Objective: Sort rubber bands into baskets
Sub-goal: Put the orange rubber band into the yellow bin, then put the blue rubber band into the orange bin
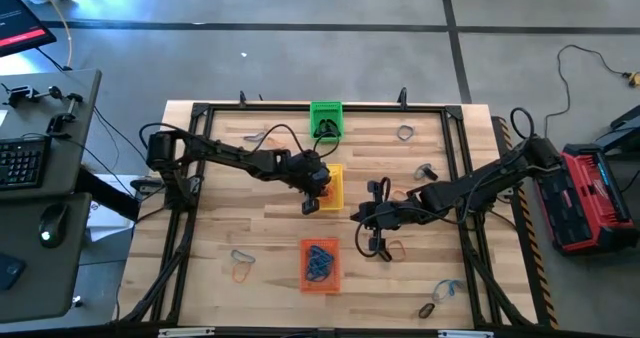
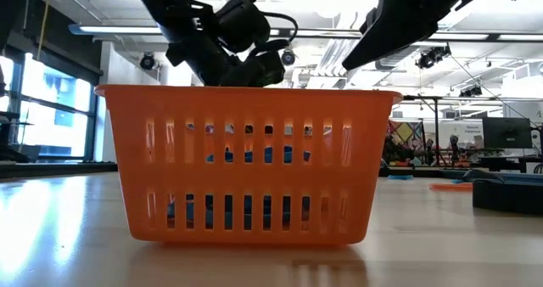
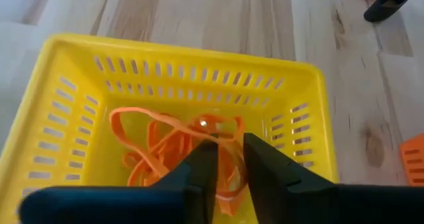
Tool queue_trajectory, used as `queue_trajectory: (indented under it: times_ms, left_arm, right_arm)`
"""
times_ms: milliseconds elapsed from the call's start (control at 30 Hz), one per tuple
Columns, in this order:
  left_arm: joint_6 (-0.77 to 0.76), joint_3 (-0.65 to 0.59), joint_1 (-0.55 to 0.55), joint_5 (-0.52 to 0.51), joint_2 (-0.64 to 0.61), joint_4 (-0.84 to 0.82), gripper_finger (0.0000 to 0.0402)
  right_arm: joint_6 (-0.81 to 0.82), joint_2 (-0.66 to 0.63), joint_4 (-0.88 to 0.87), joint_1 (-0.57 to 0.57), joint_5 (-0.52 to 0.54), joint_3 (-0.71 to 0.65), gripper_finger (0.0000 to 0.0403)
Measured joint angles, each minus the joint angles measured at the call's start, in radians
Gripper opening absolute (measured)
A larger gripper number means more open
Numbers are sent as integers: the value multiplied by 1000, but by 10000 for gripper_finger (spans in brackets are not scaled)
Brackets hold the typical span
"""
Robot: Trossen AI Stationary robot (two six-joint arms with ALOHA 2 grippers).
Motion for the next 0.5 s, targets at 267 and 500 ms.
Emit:
queue_trajectory:
  times_ms: [267, 500]
  left_arm:
    - [28, 0, 0, -58, -18, -28, 134]
    - [78, 0, -12, -207, -99, -93, 152]
  right_arm:
    - [1, 0, 0, 0, 0, 0, 0]
    - [1, 0, 0, 0, 0, 0, 0]
